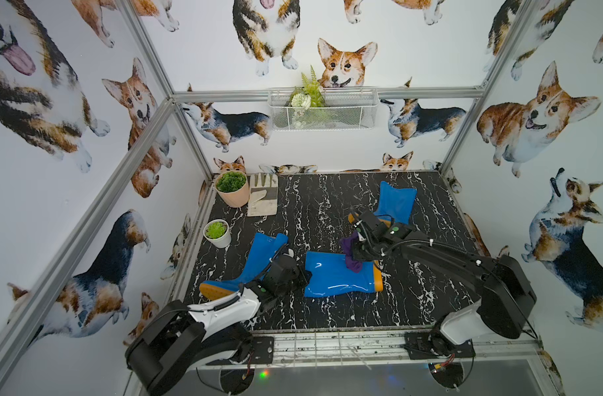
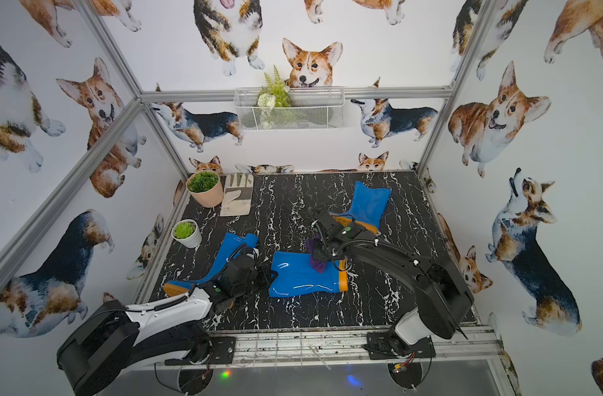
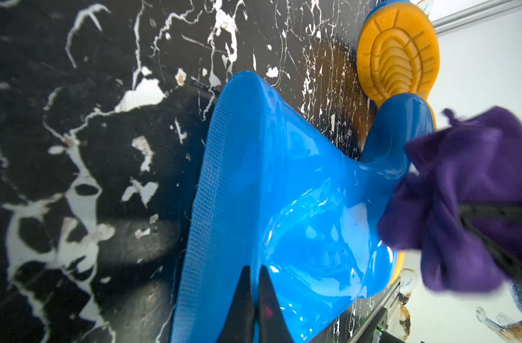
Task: Wipe the rubber boots with a cloth
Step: Wipe the dirt off the rubber boot.
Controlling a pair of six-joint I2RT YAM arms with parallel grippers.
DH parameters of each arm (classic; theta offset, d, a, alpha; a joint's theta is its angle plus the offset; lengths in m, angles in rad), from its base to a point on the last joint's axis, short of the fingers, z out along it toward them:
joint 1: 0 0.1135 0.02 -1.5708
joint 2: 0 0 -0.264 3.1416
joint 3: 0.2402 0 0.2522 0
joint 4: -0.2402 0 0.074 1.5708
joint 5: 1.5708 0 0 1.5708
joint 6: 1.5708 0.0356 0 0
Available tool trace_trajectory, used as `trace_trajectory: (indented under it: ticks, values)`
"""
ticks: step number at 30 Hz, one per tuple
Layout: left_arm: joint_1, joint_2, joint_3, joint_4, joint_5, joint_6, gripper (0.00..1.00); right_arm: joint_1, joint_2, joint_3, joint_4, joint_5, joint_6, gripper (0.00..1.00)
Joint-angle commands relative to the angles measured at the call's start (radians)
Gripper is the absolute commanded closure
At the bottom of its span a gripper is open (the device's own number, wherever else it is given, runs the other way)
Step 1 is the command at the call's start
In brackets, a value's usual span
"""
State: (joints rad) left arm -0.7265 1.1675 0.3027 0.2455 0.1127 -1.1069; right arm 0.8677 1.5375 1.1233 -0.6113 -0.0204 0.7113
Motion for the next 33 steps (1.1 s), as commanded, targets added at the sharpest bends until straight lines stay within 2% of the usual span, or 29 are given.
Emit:
trace_trajectory:
  ticks: [1,3,6,8,12,13,15,18,20,25,28,30,33]
  values:
    - [0.002,0.006,0.006,0.009,-0.041,-0.027,1.00,0.123,0.150,0.069,0.089,-0.046,0.035,1.00]
    - [0.002,0.003,0.005,0.005,-0.041,-0.030,1.00,0.151,0.253,0.128,0.044,-0.078,0.020,1.00]
    - [0.002,-0.013,-0.001,0.000,-0.040,-0.046,1.00,0.120,0.289,0.079,0.044,-0.088,0.005,1.00]
    - [0.002,-0.028,-0.003,-0.001,-0.041,-0.048,1.00,0.050,0.256,-0.005,0.044,-0.092,0.001,1.00]
    - [0.002,-0.027,-0.005,0.010,-0.046,-0.041,1.00,-0.163,0.140,-0.164,0.031,-0.058,-0.040,1.00]
    - [0.001,-0.023,-0.005,0.017,-0.044,-0.042,1.00,-0.218,0.109,-0.166,-0.004,-0.052,-0.067,1.00]
    - [0.000,-0.006,-0.002,0.035,-0.033,-0.042,1.00,-0.248,0.051,-0.134,-0.056,-0.003,-0.104,1.00]
    - [0.000,0.011,0.000,0.049,-0.030,-0.044,1.00,-0.236,-0.001,-0.099,-0.035,-0.012,-0.094,1.00]
    - [0.000,0.029,0.004,0.065,-0.032,-0.048,1.00,-0.169,0.013,-0.072,0.024,-0.029,-0.052,1.00]
    - [0.000,0.064,0.023,0.071,-0.026,-0.046,1.00,0.070,0.203,0.122,0.067,-0.048,-0.029,1.00]
    - [-0.001,0.067,0.019,0.077,-0.025,-0.053,1.00,0.152,0.349,0.269,-0.003,-0.075,-0.068,1.00]
    - [-0.001,0.059,0.015,0.068,-0.029,-0.053,1.00,0.155,0.376,0.286,-0.062,-0.034,-0.097,1.00]
    - [0.000,0.040,-0.001,0.065,-0.037,-0.061,1.00,0.091,0.310,0.192,-0.097,0.018,-0.119,1.00]
